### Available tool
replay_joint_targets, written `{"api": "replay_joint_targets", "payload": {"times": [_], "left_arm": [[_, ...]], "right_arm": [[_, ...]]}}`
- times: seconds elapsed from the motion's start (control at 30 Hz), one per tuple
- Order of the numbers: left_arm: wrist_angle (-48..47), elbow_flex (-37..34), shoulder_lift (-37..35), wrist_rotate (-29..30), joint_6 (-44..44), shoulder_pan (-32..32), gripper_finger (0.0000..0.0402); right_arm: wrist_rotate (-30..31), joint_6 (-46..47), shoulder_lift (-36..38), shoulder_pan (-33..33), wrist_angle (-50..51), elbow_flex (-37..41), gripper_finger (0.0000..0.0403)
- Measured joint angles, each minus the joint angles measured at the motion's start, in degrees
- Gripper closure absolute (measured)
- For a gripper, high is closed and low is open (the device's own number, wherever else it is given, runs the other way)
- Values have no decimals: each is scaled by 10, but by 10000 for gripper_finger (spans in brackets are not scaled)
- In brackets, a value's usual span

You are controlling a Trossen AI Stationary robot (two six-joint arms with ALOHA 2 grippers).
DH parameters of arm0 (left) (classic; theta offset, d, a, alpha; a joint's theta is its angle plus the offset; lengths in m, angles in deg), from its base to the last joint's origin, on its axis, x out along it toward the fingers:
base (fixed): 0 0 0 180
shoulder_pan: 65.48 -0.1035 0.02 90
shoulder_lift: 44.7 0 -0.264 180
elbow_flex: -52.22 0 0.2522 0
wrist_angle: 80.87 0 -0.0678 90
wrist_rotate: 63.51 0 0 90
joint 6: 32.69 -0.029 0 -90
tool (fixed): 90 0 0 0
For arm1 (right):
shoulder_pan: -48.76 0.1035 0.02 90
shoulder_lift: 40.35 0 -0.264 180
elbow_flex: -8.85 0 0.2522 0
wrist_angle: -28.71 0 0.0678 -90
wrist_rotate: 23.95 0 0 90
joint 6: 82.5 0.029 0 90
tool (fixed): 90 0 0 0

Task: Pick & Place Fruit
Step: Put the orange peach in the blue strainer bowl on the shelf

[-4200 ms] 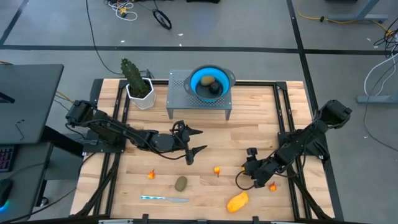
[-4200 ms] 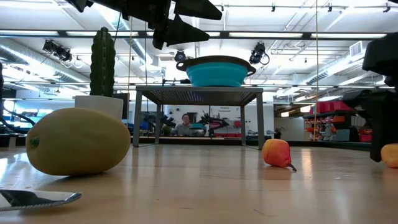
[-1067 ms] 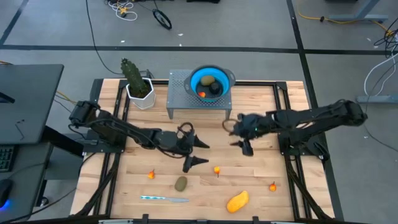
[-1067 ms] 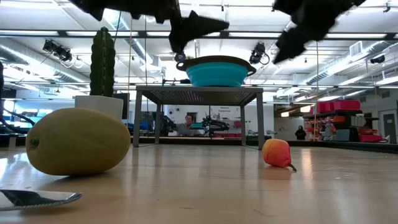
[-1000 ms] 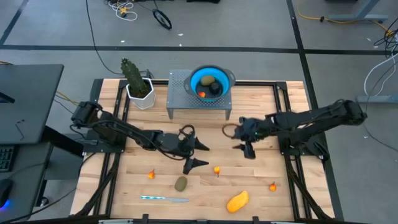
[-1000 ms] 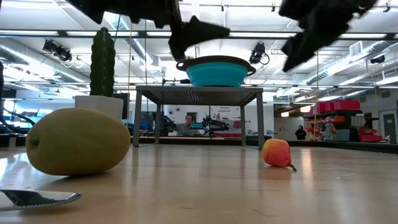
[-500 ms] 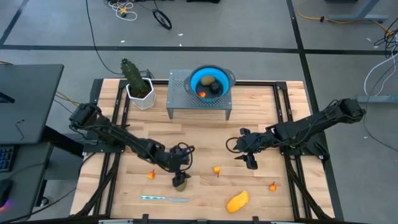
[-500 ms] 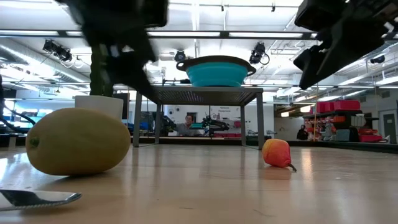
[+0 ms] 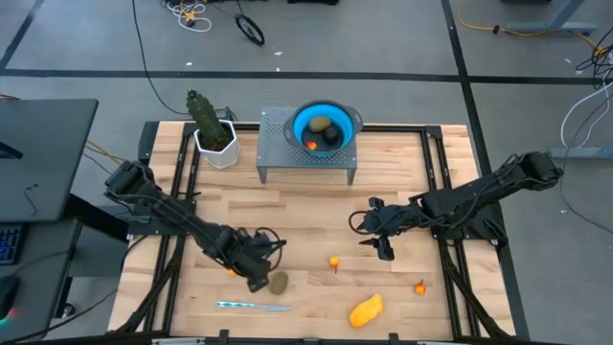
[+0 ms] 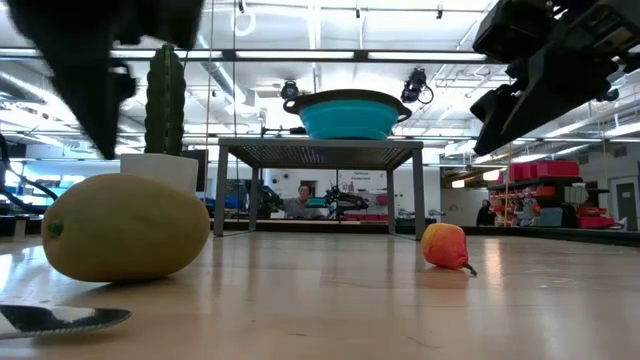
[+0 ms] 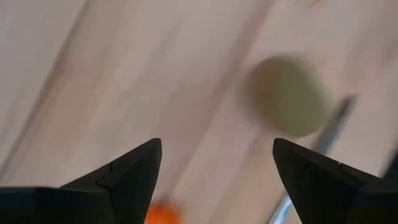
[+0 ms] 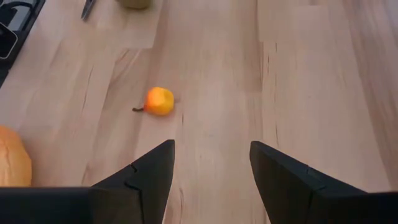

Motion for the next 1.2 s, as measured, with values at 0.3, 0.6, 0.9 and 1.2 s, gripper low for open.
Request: {"api": "replay_joint_targets", "payload": {"times": [0.3,0.6,0.9,1.2], "left_arm": [[-111,-29,0,-37,87,47,86],[-103,-73,0,-54,190,85,86],[-62,-84,0,-18,229,102,86],[-24,-134,3,-13,288,104,86]], "right_arm": [[0,-17,0,0,-3,0,183],[0,-31,0,0,-19,0,183],[0,-32,0,0,-22,0,183],[0,-30,0,0,-24,0,183]]}}
